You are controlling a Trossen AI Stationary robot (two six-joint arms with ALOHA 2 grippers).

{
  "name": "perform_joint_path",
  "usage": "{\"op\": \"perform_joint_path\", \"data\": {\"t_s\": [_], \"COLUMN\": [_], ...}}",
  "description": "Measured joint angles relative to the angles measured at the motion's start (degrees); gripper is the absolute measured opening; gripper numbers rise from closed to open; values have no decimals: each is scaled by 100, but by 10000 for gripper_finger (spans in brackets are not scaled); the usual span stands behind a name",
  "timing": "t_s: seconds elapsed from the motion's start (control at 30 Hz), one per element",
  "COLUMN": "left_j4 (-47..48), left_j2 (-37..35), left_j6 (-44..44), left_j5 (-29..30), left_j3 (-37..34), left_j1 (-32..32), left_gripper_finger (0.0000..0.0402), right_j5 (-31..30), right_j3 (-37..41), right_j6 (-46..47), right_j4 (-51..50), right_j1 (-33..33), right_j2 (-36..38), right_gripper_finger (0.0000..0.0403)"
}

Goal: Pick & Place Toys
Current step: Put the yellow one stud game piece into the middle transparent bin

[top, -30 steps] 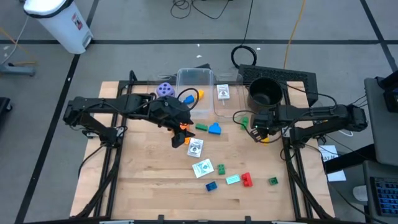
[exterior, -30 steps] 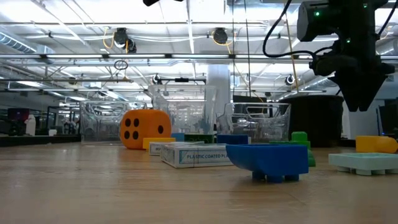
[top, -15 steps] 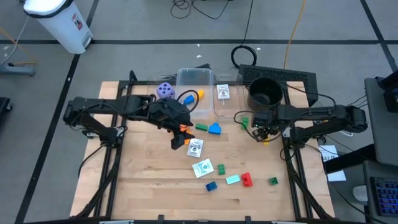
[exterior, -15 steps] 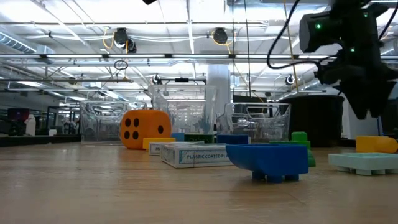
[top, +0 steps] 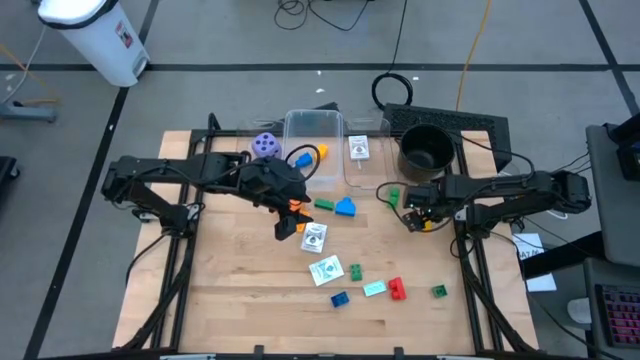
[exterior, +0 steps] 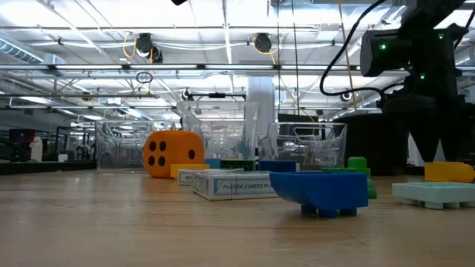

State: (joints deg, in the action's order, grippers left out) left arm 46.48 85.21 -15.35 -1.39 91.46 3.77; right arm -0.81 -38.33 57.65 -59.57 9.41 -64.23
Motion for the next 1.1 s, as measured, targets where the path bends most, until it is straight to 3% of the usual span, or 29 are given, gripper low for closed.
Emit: {"op": "perform_joint_path", "data": {"t_s": [0.2, 0.43, 0.57, 0.77, 0.83, 0.9, 1.1], "left_j4": [0, 4, 7, 9, 9, 9, 9], "left_j2": [0, 0, 0, 0, 0, 0, 0], "left_j6": [104, 210, 218, 218, 218, 220, 218], "left_j5": [0, -2, -2, -5, -7, -9, -9], "left_j3": [0, 0, 0, 0, 0, 0, 0], "left_j1": [-7, -46, -104, -129, -127, -129, -140], "left_gripper_finger": [269, 269, 269, 269, 269, 269, 269], "right_j5": [520, 394, 377, 535, 741, 858, 838], "right_j3": [497, 636, 636, 636, 636, 626, 615], "right_j6": [218, 514, 482, 341, 379, 458, 778], "right_j4": [789, 865, 918, 1387, 1900, 2752, 6208], "right_j1": [99, 151, 151, 151, 151, 151, 230], "right_j2": [0, 4, 4, 4, 19, 101, 350], "right_gripper_finger": [281, 272, 239, 152, 127, 127, 127]}}
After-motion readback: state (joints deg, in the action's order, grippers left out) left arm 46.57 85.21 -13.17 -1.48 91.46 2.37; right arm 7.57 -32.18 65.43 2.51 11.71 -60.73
